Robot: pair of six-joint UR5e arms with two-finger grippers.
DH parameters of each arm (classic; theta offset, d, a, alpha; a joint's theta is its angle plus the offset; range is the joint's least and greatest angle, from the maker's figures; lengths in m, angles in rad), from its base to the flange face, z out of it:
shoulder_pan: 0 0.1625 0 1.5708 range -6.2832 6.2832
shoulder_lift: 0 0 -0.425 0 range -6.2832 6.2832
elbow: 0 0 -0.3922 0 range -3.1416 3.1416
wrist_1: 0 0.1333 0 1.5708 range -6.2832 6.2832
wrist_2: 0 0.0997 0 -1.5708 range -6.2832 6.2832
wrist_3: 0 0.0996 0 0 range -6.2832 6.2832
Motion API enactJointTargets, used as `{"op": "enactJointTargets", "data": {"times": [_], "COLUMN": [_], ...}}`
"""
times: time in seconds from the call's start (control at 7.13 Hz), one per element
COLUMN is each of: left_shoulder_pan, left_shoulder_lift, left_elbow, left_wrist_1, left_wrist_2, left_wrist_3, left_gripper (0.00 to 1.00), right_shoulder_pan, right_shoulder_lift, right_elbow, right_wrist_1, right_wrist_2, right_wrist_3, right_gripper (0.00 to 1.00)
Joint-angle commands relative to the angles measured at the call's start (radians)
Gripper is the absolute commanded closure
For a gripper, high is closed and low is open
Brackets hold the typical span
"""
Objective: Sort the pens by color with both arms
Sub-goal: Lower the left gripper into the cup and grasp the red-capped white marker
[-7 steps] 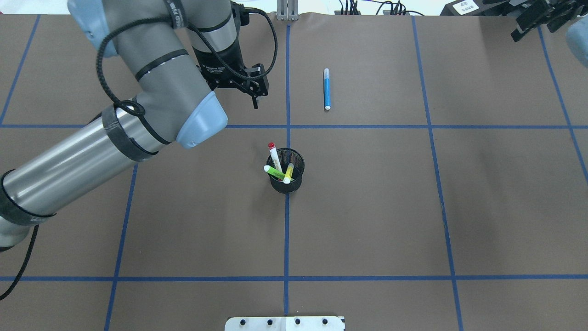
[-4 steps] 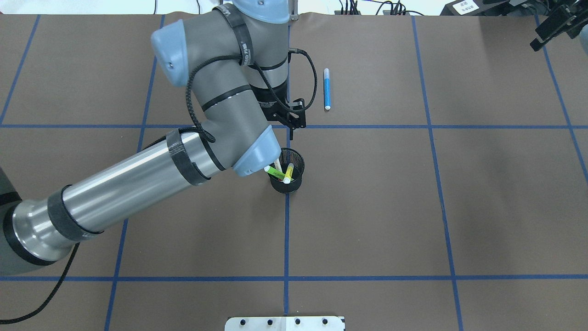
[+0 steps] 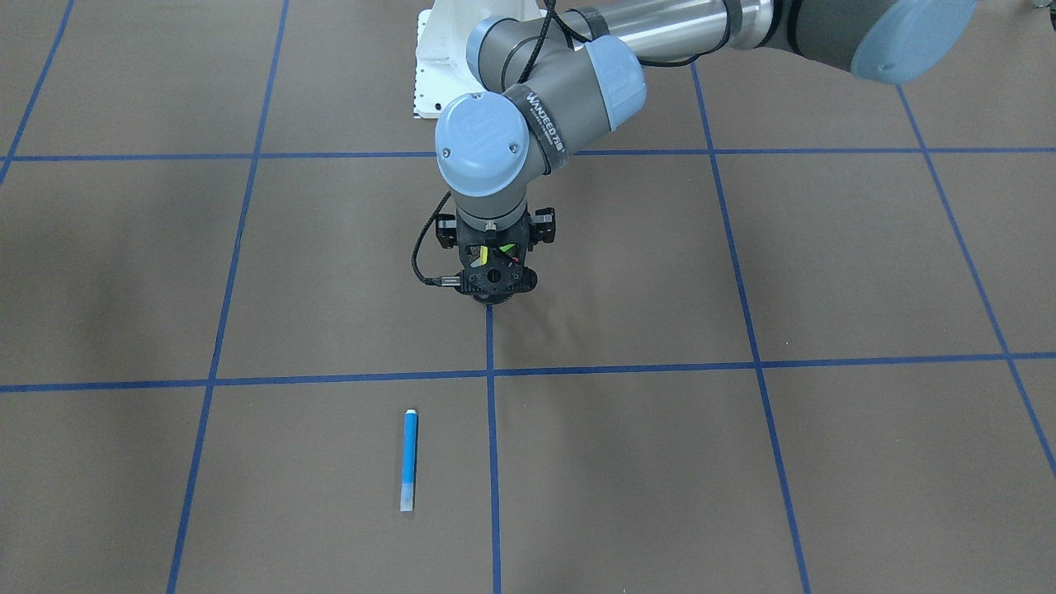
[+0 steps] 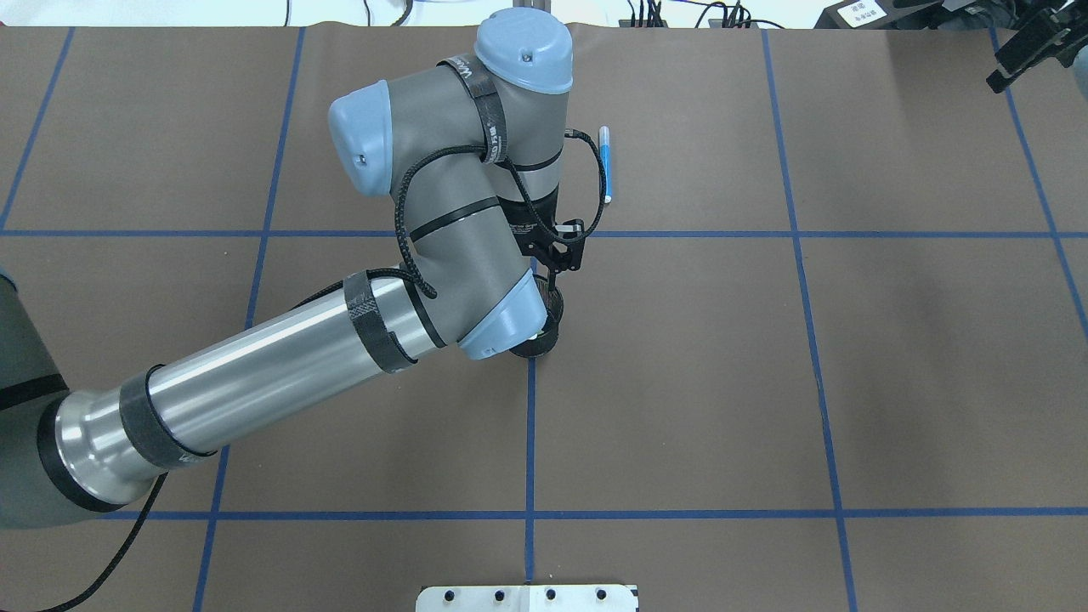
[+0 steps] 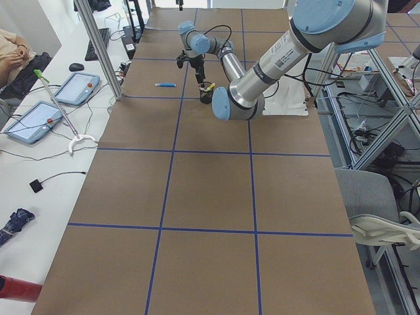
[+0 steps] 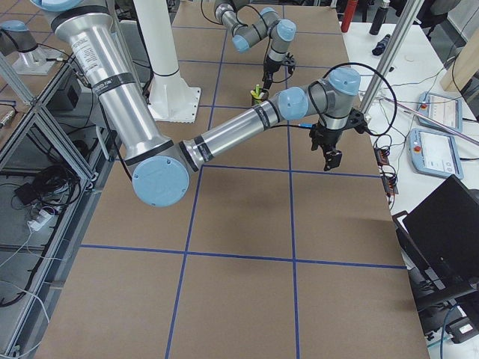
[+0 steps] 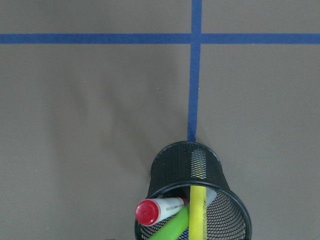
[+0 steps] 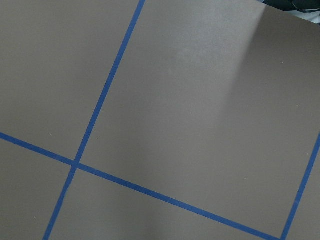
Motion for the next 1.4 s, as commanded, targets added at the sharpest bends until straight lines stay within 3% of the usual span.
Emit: {"op": "enactJointTargets", "data": {"times": [0.0,0.14,0.7,1.26], "left_shoulder_pan": [-0.004,-0.013,-0.022,-0.019], "left_shoulder_lift": [0.001,0.001,0.007,0.014], "left_elbow": [0.008,0.008,0.015,0.047], "left_wrist_1": [-0.001,-0.006,-0.012,-0.076], "left_wrist_2": [0.023,0.028,0.028,0.026], "left_wrist_3": [0.045,0.056,0.057,0.054], "left_gripper": [0.2,0.2,0.39,0.44], "right_shoulder_pan": [-0.005,-0.005,-0.018,-0.021], "right_shoulder_lift": [0.001,0.001,0.001,-0.001], "right_elbow": [0.0,0.0,0.0,0.0], "right_wrist_1": [0.001,0.002,0.004,0.004], "right_wrist_2": [-0.017,-0.019,-0.019,-0.036], "right_wrist_3": [0.0,0.0,0.003,0.005], "right_gripper": [0.0,0.0,0.0,0.0]}}
